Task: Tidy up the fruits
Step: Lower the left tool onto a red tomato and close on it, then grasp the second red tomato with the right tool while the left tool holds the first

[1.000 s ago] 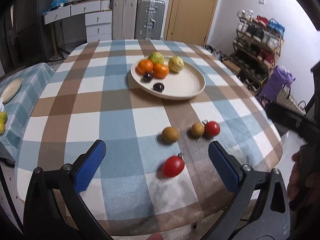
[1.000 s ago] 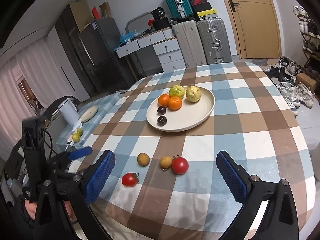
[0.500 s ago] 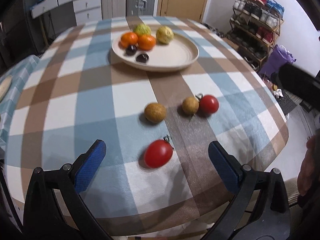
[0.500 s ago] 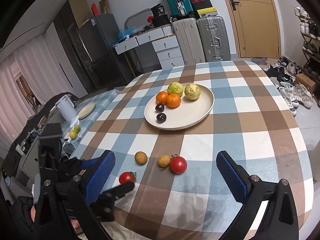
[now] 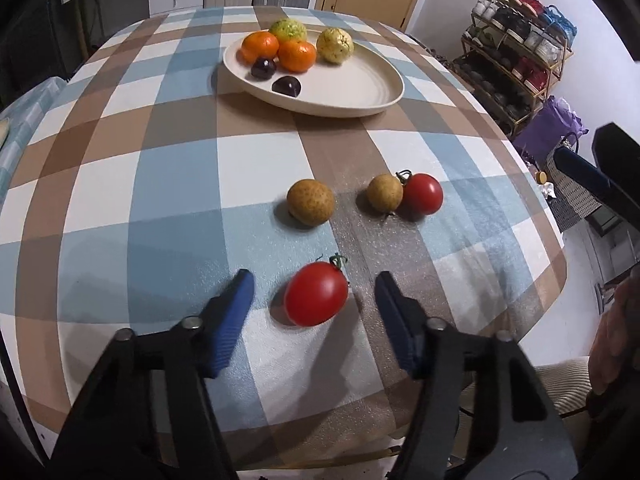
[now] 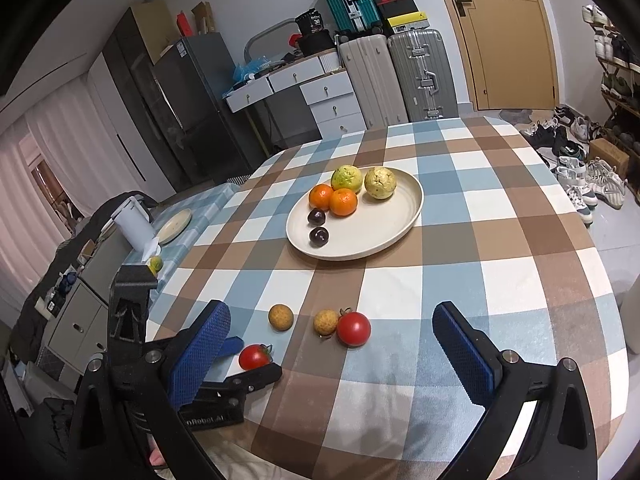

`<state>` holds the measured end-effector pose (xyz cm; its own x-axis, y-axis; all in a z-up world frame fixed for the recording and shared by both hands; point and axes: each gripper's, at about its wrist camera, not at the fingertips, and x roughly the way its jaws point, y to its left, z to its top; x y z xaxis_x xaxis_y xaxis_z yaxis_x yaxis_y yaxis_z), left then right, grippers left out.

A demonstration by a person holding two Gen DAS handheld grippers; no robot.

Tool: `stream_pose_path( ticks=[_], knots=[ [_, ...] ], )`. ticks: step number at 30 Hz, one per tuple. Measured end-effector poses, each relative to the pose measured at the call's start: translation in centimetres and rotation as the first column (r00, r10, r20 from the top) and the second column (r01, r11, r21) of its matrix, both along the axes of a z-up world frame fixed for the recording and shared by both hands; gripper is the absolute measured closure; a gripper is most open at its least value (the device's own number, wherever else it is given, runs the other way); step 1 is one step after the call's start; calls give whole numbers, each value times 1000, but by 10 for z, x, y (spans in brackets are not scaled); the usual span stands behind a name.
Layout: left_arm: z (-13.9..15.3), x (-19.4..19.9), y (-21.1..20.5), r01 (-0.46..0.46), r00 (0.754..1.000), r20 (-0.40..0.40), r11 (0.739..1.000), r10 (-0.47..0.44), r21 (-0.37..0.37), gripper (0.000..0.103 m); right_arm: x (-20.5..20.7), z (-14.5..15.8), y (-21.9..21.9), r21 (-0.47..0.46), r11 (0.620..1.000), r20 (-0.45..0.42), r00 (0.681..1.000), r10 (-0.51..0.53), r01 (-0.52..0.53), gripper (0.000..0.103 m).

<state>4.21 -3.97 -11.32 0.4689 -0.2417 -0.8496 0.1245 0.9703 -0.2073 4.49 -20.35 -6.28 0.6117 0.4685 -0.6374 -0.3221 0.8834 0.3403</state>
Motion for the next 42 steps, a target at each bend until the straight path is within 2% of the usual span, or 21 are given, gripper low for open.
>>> stream_pose_path(
  ticks=[2, 3, 6, 11, 14, 17, 26, 30, 33, 34, 39, 42],
  knots=[
    [-2, -1, -3, 18, 1000, -5, 1000, -18, 13, 71, 0, 0, 0, 2, 1000, 3, 1000, -1, 1, 0],
    [-1, -2, -6, 29, 1000, 1, 999, -29, 32, 75, 0, 0, -1, 3, 1000, 2, 1000, -2, 2, 0],
    [-1, -5, -10, 61, 998, -2, 998, -61, 8, 75, 0, 0, -1, 4, 1000, -2, 1000, -3, 3, 0],
    [11, -9, -9, 66, 997, 48, 998, -65, -7, 76, 0, 0, -4, 19, 1000, -2, 1000, -9, 9, 0],
    [17, -11, -7, 58, 996, 66, 998, -57, -10, 76, 0, 2, -10, 36, 999, 4, 1000, -30, 30, 0],
    [25, -12, 2, 37, 996, 86, 998, -32, -54, 76, 2, -1, -13, 47, 998, -14, 999, -38, 38, 0],
    [55, -21, 27, -2, 987, 158, 987, 28, -160, 76, 14, -23, -5, -7, 1000, -99, 995, -9, 9, 0],
    [70, -27, 36, -2, 979, 197, 980, 42, -200, 76, 23, -39, 7, -74, 997, -133, 991, 26, -36, 1],
    [75, -29, 42, 6, 979, 201, 973, 42, -233, 76, 28, -50, 17, -114, 991, -153, 987, 57, -75, 11],
    [76, -29, 44, 5, 979, 199, 970, 45, -242, 76, 30, -54, 20, -126, 988, -159, 985, 69, -90, 17],
    [80, -32, 52, 4, 979, 198, 959, 55, -285, 76, 38, -67, 30, -176, 976, -172, 980, 96, -126, 23],
    [82, -34, 53, 12, 979, 198, 955, 50, -296, 76, 42, -71, 31, -174, 976, -173, 979, 103, -134, 26]
  ],
)
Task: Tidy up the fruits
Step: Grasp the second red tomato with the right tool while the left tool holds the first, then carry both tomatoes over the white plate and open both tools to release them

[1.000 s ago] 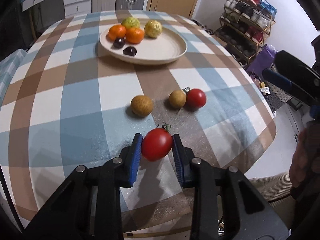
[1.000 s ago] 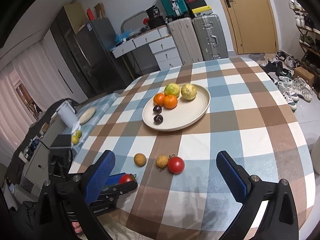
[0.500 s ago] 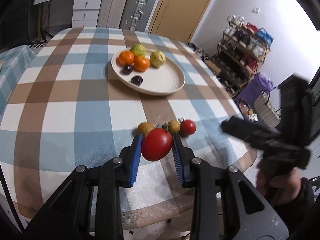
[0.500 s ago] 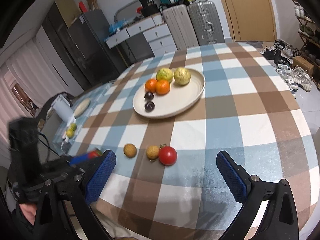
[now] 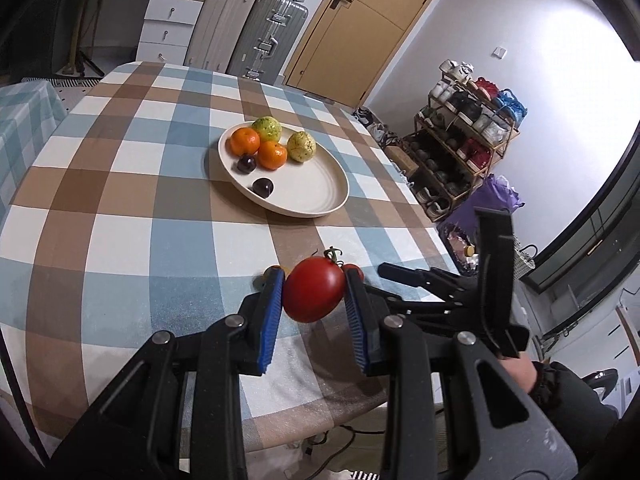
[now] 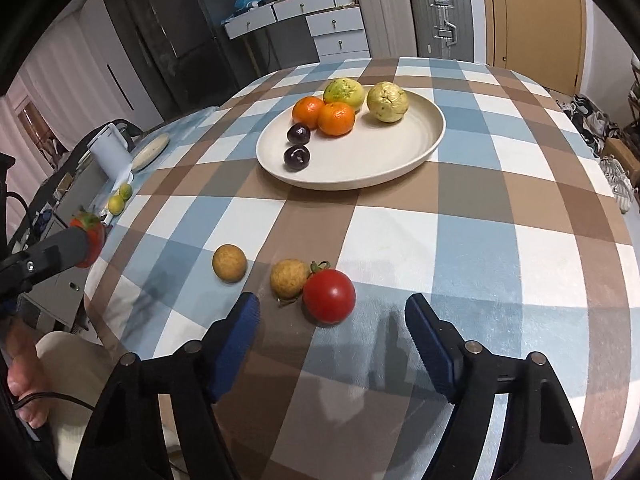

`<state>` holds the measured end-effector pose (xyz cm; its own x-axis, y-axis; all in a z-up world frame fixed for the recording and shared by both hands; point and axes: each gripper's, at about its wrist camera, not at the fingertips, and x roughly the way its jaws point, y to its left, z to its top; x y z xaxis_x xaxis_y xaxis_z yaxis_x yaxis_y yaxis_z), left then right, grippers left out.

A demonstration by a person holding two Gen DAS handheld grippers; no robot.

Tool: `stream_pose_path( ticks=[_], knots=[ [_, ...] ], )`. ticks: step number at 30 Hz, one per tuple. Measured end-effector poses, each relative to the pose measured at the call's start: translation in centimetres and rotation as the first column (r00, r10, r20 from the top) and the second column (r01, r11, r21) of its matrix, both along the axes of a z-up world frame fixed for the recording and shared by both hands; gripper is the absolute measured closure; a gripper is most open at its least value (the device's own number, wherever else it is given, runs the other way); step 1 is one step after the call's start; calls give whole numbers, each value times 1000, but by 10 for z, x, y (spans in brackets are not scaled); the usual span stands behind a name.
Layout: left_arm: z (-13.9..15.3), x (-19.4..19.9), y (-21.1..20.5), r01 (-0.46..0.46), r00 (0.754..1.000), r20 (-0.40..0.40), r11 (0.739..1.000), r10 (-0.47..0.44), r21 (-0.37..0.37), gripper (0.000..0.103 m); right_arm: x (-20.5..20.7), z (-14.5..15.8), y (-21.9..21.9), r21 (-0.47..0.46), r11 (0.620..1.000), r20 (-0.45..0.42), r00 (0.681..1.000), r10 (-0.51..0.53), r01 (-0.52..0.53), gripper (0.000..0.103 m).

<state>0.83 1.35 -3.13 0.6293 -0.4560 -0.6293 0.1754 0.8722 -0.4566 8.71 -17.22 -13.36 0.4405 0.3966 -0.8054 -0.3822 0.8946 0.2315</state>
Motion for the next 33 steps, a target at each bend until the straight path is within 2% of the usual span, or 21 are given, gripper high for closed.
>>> stream_pose_path(
  ticks=[4, 7, 9, 11, 12, 18, 33],
  knots=[
    [1, -1, -2, 8, 1000, 1, 1000, -8, -9, 76, 6, -5, 3, 3, 1000, -15, 1000, 13, -13, 37],
    [0, 0, -2, 7, 1000, 0, 1000, -7, -10, 76, 12, -12, 2, 56, 998, -65, 998, 21, -18, 55],
    [1, 0, -2, 8, 1000, 0, 1000, -8, -9, 76, 13, -14, 2, 71, 997, -82, 996, 17, -11, 58],
    [0, 0, -2, 6, 1000, 0, 1000, -6, -9, 76, 14, -14, 2, 77, 997, -86, 996, 13, -6, 69],
    [0, 0, -2, 6, 1000, -1, 1000, -6, -8, 76, 14, -13, 1, 87, 996, -89, 996, 13, -5, 71],
    [-3, 0, -3, -2, 1000, -6, 1000, 2, 3, 76, 14, -13, -6, 126, 992, -109, 994, -12, 26, 72],
    [-11, 6, -9, -18, 1000, -19, 998, 19, 68, 76, 9, 3, -18, 190, 980, -84, 996, -36, 51, 72]
  ],
)
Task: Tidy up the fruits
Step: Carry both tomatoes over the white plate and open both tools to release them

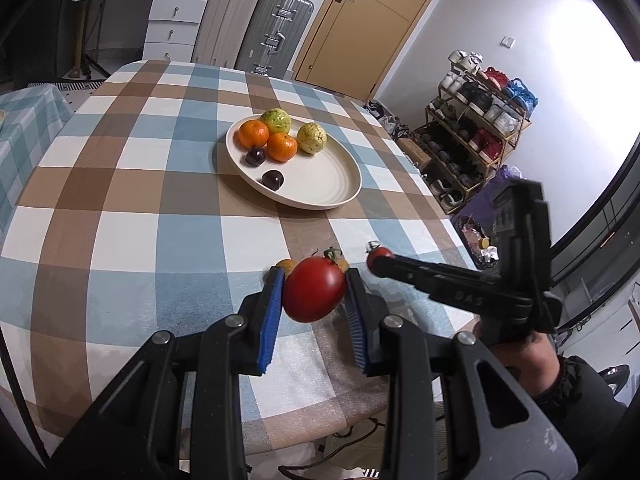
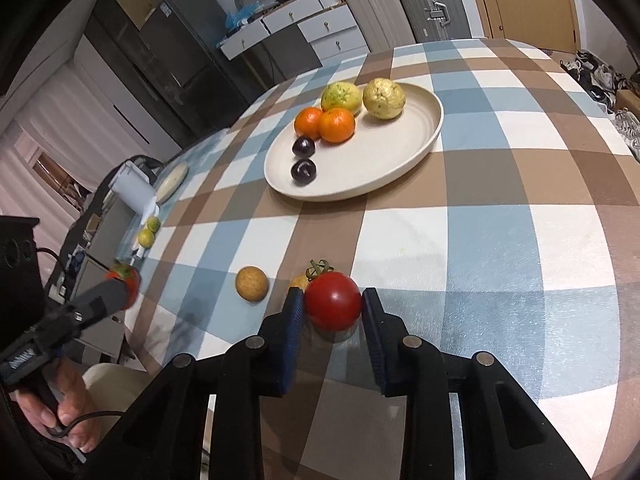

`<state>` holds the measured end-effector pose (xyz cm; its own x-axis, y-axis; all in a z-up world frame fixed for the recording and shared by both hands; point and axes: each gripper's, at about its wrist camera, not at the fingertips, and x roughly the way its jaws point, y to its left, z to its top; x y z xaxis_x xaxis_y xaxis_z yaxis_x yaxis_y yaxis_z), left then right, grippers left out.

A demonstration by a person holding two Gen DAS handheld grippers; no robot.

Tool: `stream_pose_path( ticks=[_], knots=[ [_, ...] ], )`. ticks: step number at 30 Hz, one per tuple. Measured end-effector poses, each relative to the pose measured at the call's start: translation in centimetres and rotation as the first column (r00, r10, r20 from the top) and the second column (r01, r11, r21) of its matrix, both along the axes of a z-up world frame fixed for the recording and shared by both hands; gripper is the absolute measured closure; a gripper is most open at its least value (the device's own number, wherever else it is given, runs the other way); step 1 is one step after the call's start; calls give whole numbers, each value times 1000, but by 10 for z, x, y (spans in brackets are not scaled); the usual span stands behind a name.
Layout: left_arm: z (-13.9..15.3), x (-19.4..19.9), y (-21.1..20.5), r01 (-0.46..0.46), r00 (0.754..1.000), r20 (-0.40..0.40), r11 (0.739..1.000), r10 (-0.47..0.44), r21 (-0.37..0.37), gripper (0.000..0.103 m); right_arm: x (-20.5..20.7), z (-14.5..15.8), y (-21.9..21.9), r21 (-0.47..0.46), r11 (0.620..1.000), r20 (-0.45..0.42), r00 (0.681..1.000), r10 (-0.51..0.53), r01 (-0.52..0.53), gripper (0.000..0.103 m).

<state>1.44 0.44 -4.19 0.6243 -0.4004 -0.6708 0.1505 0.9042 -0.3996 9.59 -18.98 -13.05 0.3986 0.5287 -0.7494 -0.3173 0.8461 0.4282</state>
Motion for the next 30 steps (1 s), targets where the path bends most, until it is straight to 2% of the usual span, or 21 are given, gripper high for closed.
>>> stream_pose_path(
  ticks=[9, 13, 24, 27, 30],
  knots=[
    [4, 19, -6, 0, 1000, 10, 997, -1, 83, 76, -3, 22, -8, 93, 996, 46, 999, -17, 12, 72],
    [7, 45, -2, -8, 1000, -5, 997, 8, 77, 76, 2, 36, -5, 123, 992, 90, 996, -15, 4, 72],
    [14, 147, 23, -63, 996, -60, 997, 66, 39, 76, 33, 67, 7, 231, 973, 130, 991, -44, 13, 73],
    [12, 170, 26, -55, 996, -72, 997, 58, 45, 76, 44, 75, 13, 245, 969, 146, 988, -49, 12, 73],
    [6, 190, 25, -24, 996, -84, 1000, 25, 11, 76, 60, 79, 20, 241, 970, 157, 987, -46, 7, 73]
  ],
)
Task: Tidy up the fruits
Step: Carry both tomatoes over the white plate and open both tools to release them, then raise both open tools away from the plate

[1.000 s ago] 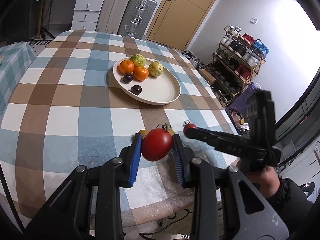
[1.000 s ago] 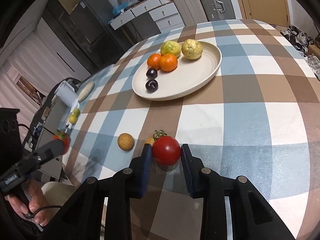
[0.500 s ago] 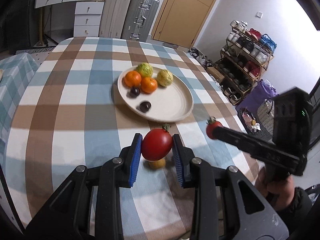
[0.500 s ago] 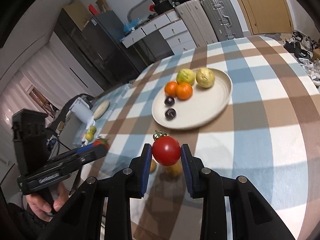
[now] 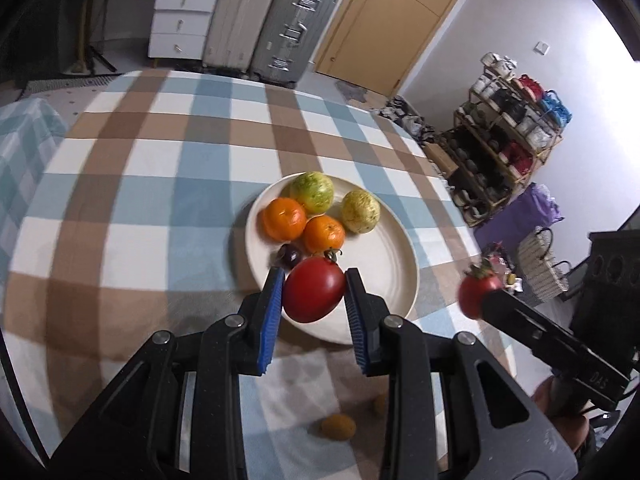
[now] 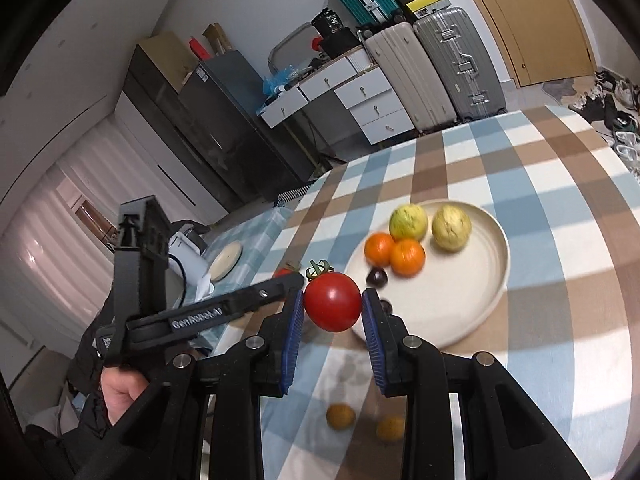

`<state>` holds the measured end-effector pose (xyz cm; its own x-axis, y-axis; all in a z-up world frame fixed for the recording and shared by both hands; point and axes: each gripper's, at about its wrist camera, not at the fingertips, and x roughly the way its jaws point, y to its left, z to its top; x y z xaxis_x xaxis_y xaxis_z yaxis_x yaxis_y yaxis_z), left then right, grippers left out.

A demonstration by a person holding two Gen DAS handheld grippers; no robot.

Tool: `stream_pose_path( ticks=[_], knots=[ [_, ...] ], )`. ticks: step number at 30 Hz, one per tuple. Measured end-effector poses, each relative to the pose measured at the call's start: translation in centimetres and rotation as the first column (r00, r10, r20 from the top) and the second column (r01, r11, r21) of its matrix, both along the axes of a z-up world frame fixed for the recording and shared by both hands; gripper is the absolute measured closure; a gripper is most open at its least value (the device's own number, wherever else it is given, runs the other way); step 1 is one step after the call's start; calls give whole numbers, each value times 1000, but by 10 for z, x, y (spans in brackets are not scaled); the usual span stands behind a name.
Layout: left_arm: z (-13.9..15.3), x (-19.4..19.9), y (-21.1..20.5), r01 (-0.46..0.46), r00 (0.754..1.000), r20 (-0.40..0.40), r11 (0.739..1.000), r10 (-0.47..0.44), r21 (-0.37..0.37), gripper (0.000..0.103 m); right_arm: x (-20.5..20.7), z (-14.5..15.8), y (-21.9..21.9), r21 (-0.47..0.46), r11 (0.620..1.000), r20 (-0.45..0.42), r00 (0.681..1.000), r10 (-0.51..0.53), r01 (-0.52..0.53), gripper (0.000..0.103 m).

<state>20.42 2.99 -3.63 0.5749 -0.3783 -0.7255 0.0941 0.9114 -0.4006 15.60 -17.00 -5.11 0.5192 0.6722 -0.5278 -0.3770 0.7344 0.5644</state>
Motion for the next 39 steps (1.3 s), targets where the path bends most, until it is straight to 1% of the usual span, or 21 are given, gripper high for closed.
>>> stream_pose_path(
  ticks=[6, 8, 10, 12, 16, 18, 20, 21, 25, 28, 30, 31, 32, 33, 34, 35, 36, 37, 39],
  knots=[
    [-24, 39, -17, 64, 997, -42, 998, -65, -21, 76, 37, -11, 6, -18, 1000, -24, 1000, -16, 15, 73],
    [-31, 48, -21, 65, 997, -43, 997, -67, -42, 76, 48, -16, 7, -48, 999, -25, 999, -21, 20, 73],
    [-43, 59, -26, 83, 994, -69, 995, -87, -60, 76, 58, -21, 7, -68, 998, -22, 1000, -22, 20, 72],
    [-53, 66, -30, 94, 991, -84, 993, -99, -65, 76, 68, -27, 7, -87, 996, -33, 999, -26, 24, 72],
    [-73, 79, -34, 103, 986, -125, 992, -111, -73, 76, 84, -46, 11, -158, 987, -43, 999, -13, 6, 72],
    [-77, 81, -35, 110, 984, -129, 989, -122, -95, 76, 89, -60, 13, -180, 984, -68, 998, -6, -7, 72],
    [-78, 83, -38, 113, 984, -128, 990, -123, -84, 76, 92, -71, 14, -182, 983, -106, 994, 1, -20, 72],
    [-79, 83, -39, 116, 983, -129, 989, -127, -90, 76, 92, -75, 15, -183, 983, -117, 993, 5, -27, 72],
    [-81, 86, -42, 104, 984, -137, 991, -115, -87, 76, 91, -81, 17, -183, 983, -132, 991, 5, -30, 72],
    [-79, 84, -43, 99, 985, -135, 991, -111, -93, 76, 91, -84, 16, -162, 986, -155, 988, 0, -25, 72],
    [-78, 84, -42, 93, 987, -125, 991, -105, -99, 76, 91, -86, 14, -155, 988, -163, 986, -14, -12, 68],
    [-77, 84, -42, 96, 987, -116, 989, -109, -113, 76, 92, -87, 13, -155, 988, -165, 986, -26, 1, 57],
    [-76, 84, -41, 102, 987, -113, 987, -116, -124, 74, 92, -87, 12, -157, 988, -165, 986, -39, 13, 50],
    [-74, 83, -40, 105, 986, -115, 986, -120, -126, 71, 91, -87, 10, -148, 989, -162, 986, -48, 24, 50],
    [-72, 81, -39, 107, 986, -110, 986, -122, -128, 67, 90, -86, 7, -120, 993, -160, 986, -39, 20, 49],
    [-69, 78, -37, 108, 987, -101, 986, -122, -130, 60, 89, -84, 5, -102, 995, -161, 986, -31, 15, 46],
    [-66, 75, -37, 106, 989, -92, 986, -118, -125, 56, 88, -82, 3, -102, 995, -157, 987, -35, 19, 43],
    [-63, 72, -37, 103, 990, -80, 988, -113, -118, 48, 85, -79, 1, -106, 994, -146, 988, -42, 27, 40],
    [-55, 66, -37, 107, 992, -47, 987, -113, -118, 46, 81, -72, -3, -96, 995, -129, 991, -43, 30, 36]
  ],
)
